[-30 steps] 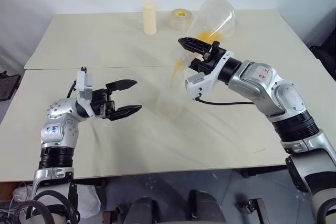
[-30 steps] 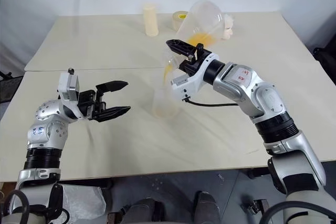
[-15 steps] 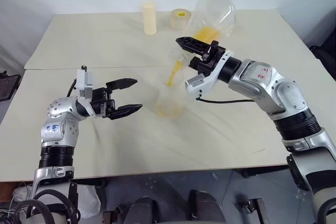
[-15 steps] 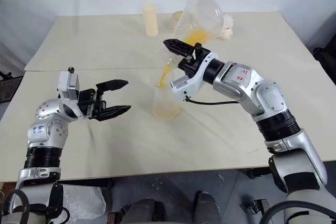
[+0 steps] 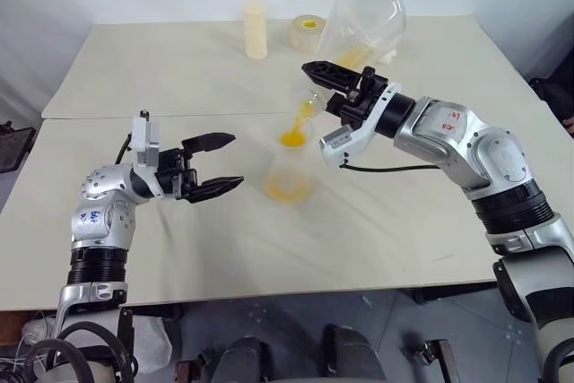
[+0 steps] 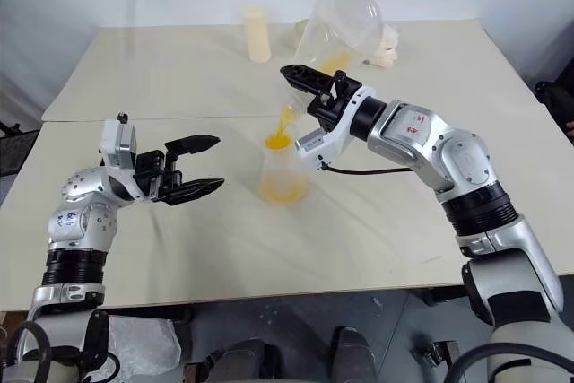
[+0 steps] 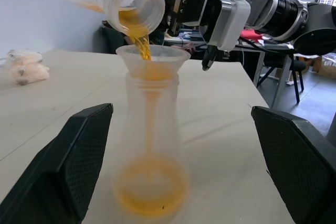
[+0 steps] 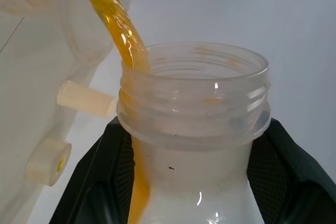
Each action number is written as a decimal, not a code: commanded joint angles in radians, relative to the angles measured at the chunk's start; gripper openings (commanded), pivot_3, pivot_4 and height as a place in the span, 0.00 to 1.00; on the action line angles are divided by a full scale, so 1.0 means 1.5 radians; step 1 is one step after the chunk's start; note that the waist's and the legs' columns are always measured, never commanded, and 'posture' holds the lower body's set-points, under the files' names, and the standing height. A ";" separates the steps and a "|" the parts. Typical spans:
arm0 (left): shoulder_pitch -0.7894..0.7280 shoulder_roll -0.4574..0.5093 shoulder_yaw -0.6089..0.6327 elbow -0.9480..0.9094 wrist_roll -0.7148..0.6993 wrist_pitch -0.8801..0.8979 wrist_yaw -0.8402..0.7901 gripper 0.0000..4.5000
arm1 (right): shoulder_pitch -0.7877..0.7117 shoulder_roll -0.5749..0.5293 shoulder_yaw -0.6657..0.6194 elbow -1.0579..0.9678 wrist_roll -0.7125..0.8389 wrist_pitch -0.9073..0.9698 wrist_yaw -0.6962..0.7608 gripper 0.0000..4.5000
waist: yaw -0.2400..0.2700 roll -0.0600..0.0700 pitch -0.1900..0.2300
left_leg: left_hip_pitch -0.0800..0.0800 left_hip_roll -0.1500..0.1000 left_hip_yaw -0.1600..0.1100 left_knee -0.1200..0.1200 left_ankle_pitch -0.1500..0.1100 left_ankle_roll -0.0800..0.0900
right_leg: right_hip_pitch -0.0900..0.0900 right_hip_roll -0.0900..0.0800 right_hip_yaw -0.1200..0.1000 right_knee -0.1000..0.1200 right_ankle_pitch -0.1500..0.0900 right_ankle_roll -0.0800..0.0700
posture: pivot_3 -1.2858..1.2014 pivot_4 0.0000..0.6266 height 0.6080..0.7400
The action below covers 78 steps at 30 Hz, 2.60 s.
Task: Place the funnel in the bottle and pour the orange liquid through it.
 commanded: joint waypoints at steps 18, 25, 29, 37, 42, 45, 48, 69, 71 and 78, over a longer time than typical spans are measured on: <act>-0.033 -0.007 0.000 0.015 0.008 -0.015 -0.011 1.00 | -0.041 -0.017 -0.005 0.011 -0.053 -0.040 -0.069 0.55 | 0.000 0.000 0.000 | 0.000 0.000 0.000 0.000 0.000 0.000 | 0.000 0.000 0.000 0.000 0.000 0.000 | 0.52 0.24 1.00; -0.038 -0.011 -0.002 0.026 0.011 -0.019 -0.014 1.00 | -0.040 -0.018 0.003 0.004 -0.072 -0.058 -0.089 0.55 | 0.000 0.000 0.000 | 0.000 0.000 0.000 0.000 0.000 0.000 | 0.000 0.000 0.000 0.000 0.000 0.000 | 0.52 0.24 1.00; -0.043 -0.014 -0.001 0.032 0.014 -0.022 -0.016 1.00 | -0.037 -0.016 0.003 0.002 -0.073 -0.058 -0.092 0.55 | 0.000 0.000 0.000 | 0.000 0.000 0.000 0.000 0.000 0.000 | 0.000 0.000 0.000 0.000 0.000 0.000 | 0.52 0.24 1.00; -0.054 -0.017 -0.002 0.046 0.019 -0.028 -0.022 1.00 | -0.023 -0.006 -0.014 0.006 -0.016 -0.036 -0.059 0.55 | -0.001 0.000 0.000 | 0.000 0.000 0.000 0.000 0.000 0.000 | 0.000 0.000 0.000 0.000 0.000 0.000 | 0.52 0.24 1.00; -0.053 -0.019 0.000 0.050 0.019 -0.031 -0.022 1.00 | 0.030 0.025 -0.074 -0.018 0.153 0.051 0.035 0.55 | 0.000 0.000 0.000 | 0.000 0.000 0.000 0.000 0.000 0.000 | 0.000 0.000 0.000 0.000 0.000 0.000 | 0.52 0.24 1.00; -0.049 -0.018 0.002 0.050 0.019 -0.030 -0.022 1.00 | 0.076 0.060 -0.130 -0.051 0.279 0.158 0.108 0.55 | 0.000 0.000 0.000 | 0.000 0.000 0.000 0.000 0.000 0.000 | 0.000 0.000 0.000 0.000 0.000 0.000 | 0.52 0.24 1.00; -0.048 -0.017 0.002 0.049 0.019 -0.029 -0.024 1.00 | 0.117 0.101 -0.201 -0.097 0.407 0.300 0.163 0.55 | 0.002 0.000 0.000 | 0.000 0.000 -0.001 0.000 0.000 0.000 | 0.000 0.000 -0.001 0.001 0.000 0.000 | 0.52 0.24 1.00; -0.049 -0.014 -0.005 0.040 0.020 -0.012 -0.027 1.00 | 0.203 0.155 -0.583 0.004 0.807 0.654 0.072 0.55 | -0.002 0.000 0.000 | 0.001 -0.001 0.001 -0.001 0.000 0.000 | 0.000 0.000 0.000 0.002 0.000 0.000 | 0.52 0.24 1.00; -0.044 -0.010 -0.004 0.033 0.019 -0.005 -0.024 1.00 | 0.218 0.159 -0.581 -0.007 0.817 0.655 0.071 0.55 | -0.001 0.000 0.000 | 0.001 -0.001 0.001 -0.001 0.000 0.000 | 0.000 0.000 0.000 0.002 0.000 0.000 | 0.52 0.24 1.00; -0.029 0.003 -0.005 0.016 0.026 0.016 -0.003 1.00 | 0.252 0.158 -0.562 -0.066 0.856 0.665 0.083 0.99 | 0.003 0.000 0.000 | 0.001 -0.002 0.000 0.000 0.000 0.000 | 0.000 0.000 0.001 0.002 0.000 0.000 | 0.52 0.24 1.00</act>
